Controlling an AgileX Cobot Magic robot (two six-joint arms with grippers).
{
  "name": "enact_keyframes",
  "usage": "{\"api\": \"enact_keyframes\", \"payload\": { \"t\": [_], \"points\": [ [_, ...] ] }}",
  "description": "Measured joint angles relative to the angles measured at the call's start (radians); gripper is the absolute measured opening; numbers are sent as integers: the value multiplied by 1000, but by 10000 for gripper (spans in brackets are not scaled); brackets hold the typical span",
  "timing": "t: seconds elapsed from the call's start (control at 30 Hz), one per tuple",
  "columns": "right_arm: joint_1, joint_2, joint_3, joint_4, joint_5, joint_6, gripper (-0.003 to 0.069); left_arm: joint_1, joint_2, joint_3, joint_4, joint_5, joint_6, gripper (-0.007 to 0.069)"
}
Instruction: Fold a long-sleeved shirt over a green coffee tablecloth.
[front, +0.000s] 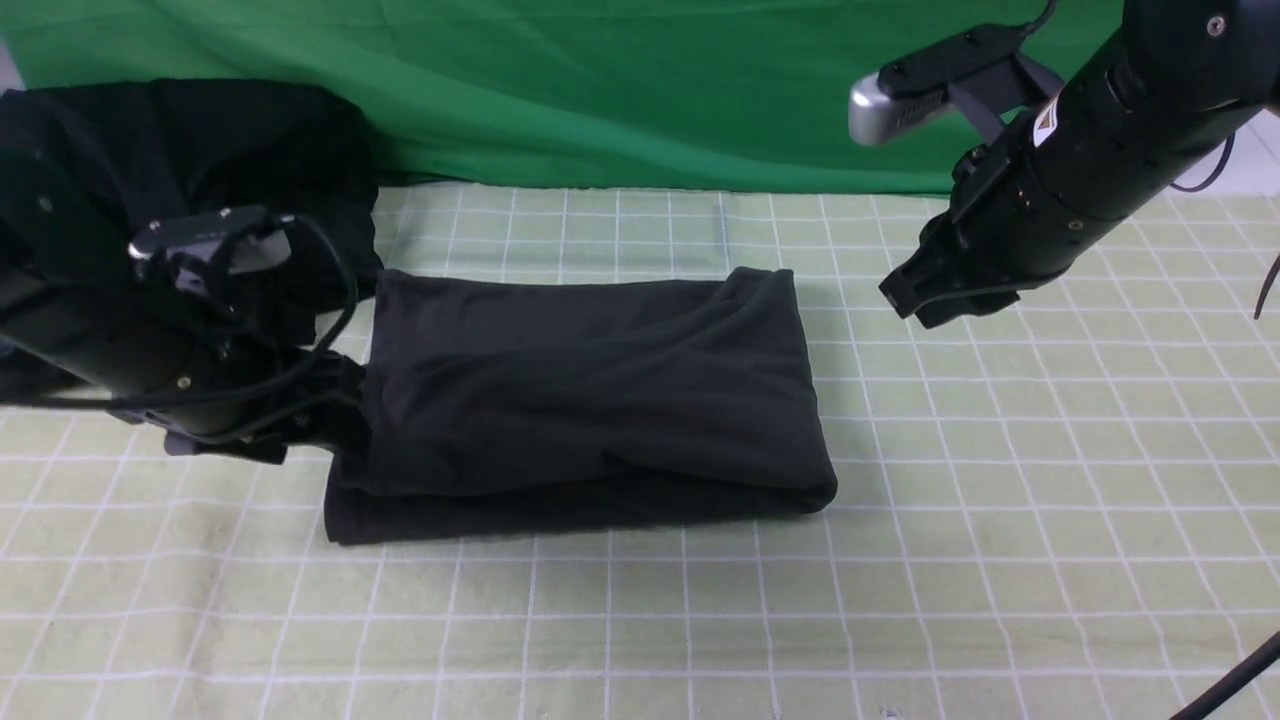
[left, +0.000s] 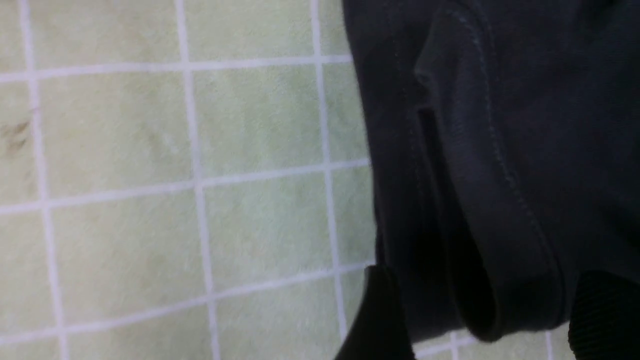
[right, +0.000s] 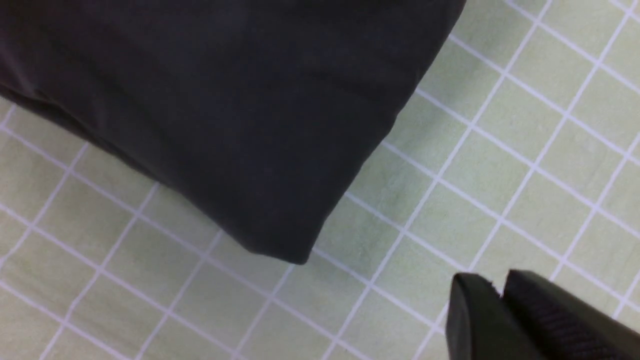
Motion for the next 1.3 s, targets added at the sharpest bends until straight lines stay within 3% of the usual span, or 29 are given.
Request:
{"api": "enact_keyframes", "payload": {
  "t": [0.23, 0.37, 0.47, 0.5, 0.57, 0.67, 1.03, 1.3],
  "points": [
    [0, 0, 0, 0, -8, -6, 89, 0, 47, 7, -101, -18, 67, 474],
    [0, 0, 0, 0, -11, -7, 94, 0, 83, 13, -118, -3, 77, 435],
    [0, 0, 0, 0, -14, -7, 97, 0, 106, 13, -132, 19, 99, 335],
    [0, 0, 0, 0, -15, -7, 100, 0, 108, 13, -136, 30, 103, 222],
    [0, 0, 0, 0, -15, -7, 102, 0, 107, 13, -140, 35, 103, 129],
    [0, 0, 0, 0, -15, -7, 103, 0, 96, 0, -131, 54, 106, 31],
    [0, 0, 0, 0, 0, -12, 117, 0, 66, -66, 23, 174, 105, 25],
    [0, 0, 0, 1, 1, -15, 123, 0, 66, -66, 73, 181, 104, 25]
  ]
}}
